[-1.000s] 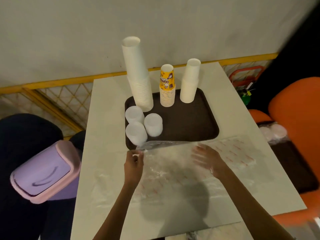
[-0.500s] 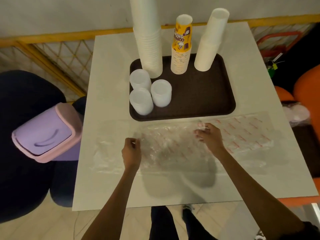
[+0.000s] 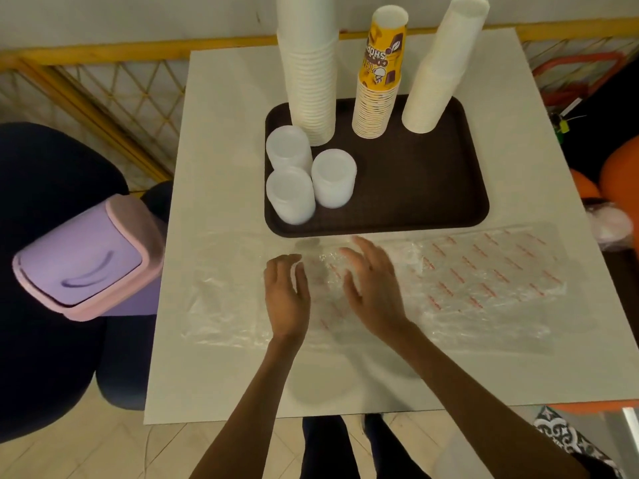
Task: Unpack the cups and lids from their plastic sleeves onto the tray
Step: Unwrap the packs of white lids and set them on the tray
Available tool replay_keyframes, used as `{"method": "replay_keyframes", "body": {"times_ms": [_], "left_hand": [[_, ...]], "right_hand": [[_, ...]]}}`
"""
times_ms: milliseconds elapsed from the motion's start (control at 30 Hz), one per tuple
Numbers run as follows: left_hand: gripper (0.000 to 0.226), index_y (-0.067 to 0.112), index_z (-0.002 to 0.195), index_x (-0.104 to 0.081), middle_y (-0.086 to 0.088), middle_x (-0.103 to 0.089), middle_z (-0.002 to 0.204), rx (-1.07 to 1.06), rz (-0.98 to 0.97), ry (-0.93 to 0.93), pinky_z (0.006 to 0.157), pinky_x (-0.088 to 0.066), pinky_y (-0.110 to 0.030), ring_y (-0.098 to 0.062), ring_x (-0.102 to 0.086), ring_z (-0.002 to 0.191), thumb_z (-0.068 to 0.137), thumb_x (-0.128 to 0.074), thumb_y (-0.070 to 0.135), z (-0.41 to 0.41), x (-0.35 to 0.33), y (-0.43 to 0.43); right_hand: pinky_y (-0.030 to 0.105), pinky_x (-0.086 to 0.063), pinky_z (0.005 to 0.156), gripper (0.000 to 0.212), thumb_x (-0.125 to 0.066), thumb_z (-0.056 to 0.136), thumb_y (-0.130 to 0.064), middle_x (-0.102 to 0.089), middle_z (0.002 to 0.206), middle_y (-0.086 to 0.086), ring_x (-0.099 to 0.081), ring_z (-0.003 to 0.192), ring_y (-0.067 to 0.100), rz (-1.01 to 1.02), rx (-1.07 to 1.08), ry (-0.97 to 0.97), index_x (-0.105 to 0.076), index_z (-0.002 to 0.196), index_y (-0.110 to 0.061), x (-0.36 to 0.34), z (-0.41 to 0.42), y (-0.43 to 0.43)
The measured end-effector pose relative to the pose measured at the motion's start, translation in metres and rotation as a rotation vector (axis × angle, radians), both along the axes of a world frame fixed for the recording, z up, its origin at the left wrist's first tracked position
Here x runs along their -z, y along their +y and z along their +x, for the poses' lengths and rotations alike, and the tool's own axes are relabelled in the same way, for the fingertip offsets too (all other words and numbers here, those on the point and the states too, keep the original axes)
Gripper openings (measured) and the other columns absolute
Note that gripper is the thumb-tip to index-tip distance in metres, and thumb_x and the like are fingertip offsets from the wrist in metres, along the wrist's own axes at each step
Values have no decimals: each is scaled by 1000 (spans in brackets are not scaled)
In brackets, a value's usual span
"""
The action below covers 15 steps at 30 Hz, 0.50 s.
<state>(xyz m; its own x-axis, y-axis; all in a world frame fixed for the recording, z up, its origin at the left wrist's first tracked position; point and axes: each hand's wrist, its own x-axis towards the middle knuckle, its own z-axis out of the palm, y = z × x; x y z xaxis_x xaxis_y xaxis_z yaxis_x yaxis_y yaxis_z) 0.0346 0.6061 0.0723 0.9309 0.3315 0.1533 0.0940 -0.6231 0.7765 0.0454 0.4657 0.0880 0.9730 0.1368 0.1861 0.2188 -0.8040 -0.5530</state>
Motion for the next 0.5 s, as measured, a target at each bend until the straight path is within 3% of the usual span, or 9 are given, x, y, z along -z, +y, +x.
{"method": "replay_keyframes", "body": {"times_ms": [100,133,233,300,500], "left_hand": [[30,7,114,-60,-9,-58,117,107,60,48,92,-32,-6,-12,-48,108,98,-42,24,2,16,-4],[28,6,117,-59,-10,-57,122,140,73,82,95,-32,-8,-13,-47,112,97,-46,20,2,23,-5],[32,1,120,-58,-15,-55,128,254,224,135,98,-46,-35,-27,-50,118,89,-61,5,2,49,-1],[39,-1,124,-56,-19,-54,130,317,335,129,99,-47,-45,-34,-50,122,87,-64,4,0,60,2],[41,0,134,-48,-19,-47,140,288,327,65,109,-32,-44,-32,-38,132,96,-38,14,2,47,0]], "right_hand": [[45,-42,105,37,-35,95,-19,-58,130,13,-54,122,26,-12,-31,73,-62,118,-8,19,2,16],[44,-42,105,38,-34,96,-19,-58,129,13,-55,121,25,-10,-17,75,-62,118,-8,24,2,17],[38,-34,107,38,-33,96,-19,-61,126,13,-58,117,26,-22,25,65,-62,119,-7,33,1,18],[36,-29,108,38,-33,96,-17,-61,126,12,-57,118,26,-32,36,69,-60,120,-6,37,0,16],[35,-27,112,41,-26,101,-21,-56,134,11,-49,128,25,-61,32,92,-57,125,-9,49,2,14]]}}
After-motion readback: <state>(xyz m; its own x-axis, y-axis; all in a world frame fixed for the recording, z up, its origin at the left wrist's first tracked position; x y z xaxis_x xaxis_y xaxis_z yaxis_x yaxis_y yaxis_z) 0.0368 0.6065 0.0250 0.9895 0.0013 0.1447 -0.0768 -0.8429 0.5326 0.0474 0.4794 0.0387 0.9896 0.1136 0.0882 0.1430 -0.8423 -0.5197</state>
